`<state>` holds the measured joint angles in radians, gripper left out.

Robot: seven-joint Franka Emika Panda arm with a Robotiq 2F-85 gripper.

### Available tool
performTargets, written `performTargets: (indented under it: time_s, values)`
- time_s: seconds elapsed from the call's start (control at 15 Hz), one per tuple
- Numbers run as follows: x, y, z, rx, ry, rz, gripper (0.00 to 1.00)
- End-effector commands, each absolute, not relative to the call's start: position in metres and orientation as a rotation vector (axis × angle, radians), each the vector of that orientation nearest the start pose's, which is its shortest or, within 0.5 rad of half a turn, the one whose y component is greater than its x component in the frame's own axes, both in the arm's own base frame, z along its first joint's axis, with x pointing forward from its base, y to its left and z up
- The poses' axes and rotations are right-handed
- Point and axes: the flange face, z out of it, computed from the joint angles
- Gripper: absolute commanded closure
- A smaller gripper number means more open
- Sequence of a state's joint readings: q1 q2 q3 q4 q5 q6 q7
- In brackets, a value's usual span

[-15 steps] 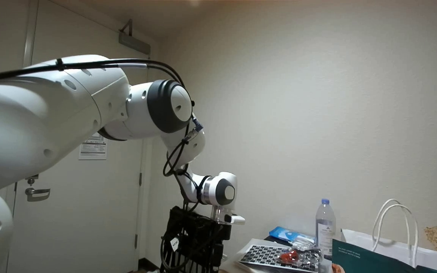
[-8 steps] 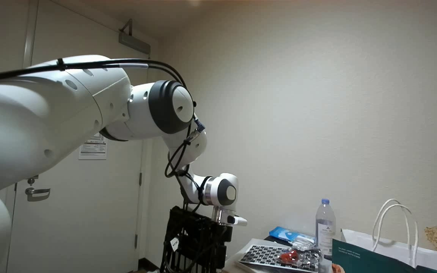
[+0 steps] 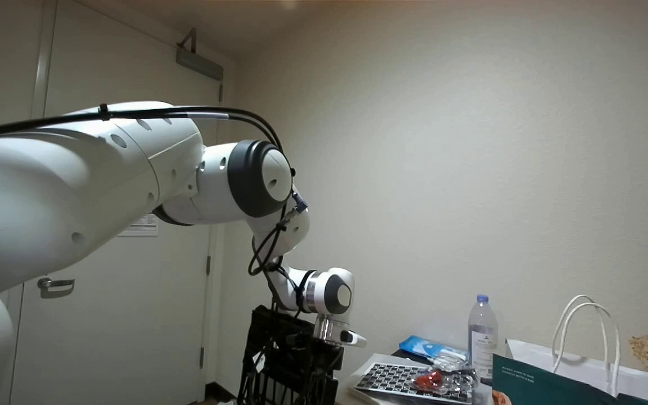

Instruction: Pick up the paper from the table and throw it on the floor

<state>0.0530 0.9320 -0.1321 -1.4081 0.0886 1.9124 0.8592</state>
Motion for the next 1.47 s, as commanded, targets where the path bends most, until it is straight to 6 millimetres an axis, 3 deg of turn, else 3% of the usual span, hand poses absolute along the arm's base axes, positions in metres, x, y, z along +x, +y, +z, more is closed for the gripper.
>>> performTargets:
  time_s: [0.0,0.33,0.87,1.4]
  values:
    - [0.679,-0.037,0.118,-2.917,1.444,0.647,0.61]
    - [0.683,-0.034,0.12,-2.937,1.425,0.63,0.93]
    - [0.687,-0.03,0.127,-2.97,1.395,0.592,0.97]
    - [0.691,-0.009,0.14,-3.105,1.34,0.499,0.96]
